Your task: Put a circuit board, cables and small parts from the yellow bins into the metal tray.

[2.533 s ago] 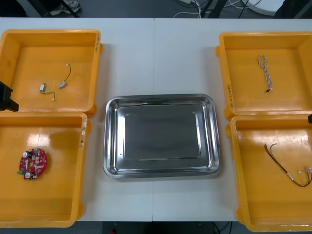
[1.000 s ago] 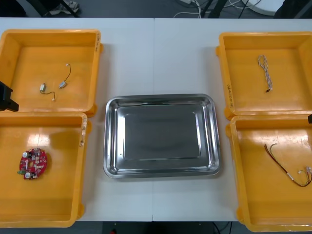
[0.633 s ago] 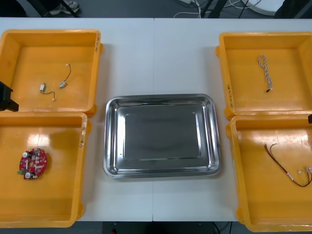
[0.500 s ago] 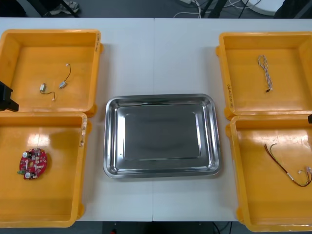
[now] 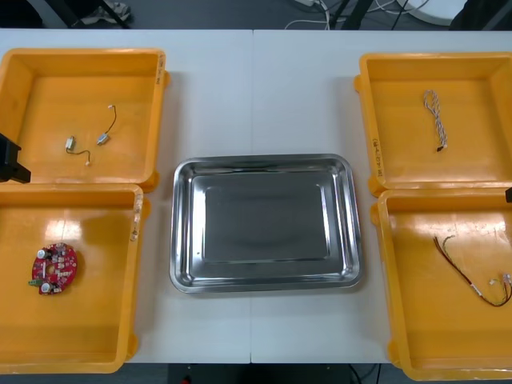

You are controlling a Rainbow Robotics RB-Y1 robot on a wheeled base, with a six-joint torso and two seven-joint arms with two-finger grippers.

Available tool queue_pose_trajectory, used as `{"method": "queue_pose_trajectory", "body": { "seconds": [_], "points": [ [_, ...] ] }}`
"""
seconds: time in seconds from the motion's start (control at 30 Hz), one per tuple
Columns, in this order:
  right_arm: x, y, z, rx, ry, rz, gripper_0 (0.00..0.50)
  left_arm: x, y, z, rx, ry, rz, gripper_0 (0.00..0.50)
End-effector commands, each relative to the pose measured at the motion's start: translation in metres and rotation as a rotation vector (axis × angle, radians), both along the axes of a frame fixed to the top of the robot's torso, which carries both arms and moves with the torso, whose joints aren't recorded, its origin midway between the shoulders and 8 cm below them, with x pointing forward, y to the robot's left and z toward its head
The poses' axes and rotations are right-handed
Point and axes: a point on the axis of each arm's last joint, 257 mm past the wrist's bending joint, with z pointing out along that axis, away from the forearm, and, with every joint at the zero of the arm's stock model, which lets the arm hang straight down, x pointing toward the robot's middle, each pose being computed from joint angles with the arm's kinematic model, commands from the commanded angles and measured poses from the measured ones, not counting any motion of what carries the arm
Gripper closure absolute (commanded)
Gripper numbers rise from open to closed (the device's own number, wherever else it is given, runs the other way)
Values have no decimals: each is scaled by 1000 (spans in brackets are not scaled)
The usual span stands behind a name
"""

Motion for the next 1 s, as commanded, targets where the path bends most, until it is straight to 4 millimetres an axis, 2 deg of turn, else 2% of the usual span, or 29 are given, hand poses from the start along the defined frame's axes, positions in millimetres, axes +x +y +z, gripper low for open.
{"method": "queue_pose_trajectory", "body": {
  "seconds": [0.03, 0.9, 0.93, 1.0],
  "points": [
    [-3, -17, 19, -57, -25, 17, 0, -4, 20, 20, 45, -30, 28, 0],
    [-3, -17, 19, -57, -25, 17, 0, -4, 20, 20, 45, -30, 28, 0],
    [-3, -17, 19, -57, -25, 17, 0, -20, 18, -16, 24, 56, 38, 0],
    [-3, -17, 19, -57, -25, 17, 0, -23, 18, -22, 19, 68, 43, 0]
  ]
}}
